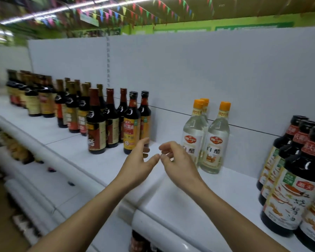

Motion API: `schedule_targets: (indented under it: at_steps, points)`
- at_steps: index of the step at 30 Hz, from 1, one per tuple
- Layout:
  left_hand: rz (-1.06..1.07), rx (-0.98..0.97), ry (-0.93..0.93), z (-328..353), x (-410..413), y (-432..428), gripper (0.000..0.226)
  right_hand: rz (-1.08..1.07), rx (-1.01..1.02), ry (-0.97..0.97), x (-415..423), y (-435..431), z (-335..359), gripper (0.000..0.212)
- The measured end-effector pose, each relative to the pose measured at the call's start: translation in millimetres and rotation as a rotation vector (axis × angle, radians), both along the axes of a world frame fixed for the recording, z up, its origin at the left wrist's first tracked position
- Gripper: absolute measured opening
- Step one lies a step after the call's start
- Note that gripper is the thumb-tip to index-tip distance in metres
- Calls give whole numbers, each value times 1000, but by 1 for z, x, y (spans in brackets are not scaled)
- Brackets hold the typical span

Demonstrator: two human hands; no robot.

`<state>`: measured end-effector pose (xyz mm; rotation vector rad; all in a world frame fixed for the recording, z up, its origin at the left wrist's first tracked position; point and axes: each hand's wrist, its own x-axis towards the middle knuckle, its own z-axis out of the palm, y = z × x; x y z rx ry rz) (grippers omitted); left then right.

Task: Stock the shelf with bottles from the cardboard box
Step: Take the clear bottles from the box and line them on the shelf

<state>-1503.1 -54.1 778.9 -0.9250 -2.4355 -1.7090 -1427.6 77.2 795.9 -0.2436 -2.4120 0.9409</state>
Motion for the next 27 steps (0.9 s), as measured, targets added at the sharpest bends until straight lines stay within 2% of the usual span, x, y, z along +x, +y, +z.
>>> schedule_targets:
  at_steps: [2,10,15,22,27]
  points:
    - [64,23,16,1,7,-22,41,79,-23,9,-5,-17,4,18]
    - [347,58,-1,-13,28,-120,31,403,-96,-39,-21,-110,1,18]
    - [494,36,-37,-32,41,-189,36,565,-58,-91,-33,-177,-22,16]
    - [724,25,-115,-78,81,-299,31,757,-63,-185,-41,-273,-73,16]
    - [825,24,-213,-117,121,-364,31,865,-109,-308,-27,-341,-120,19]
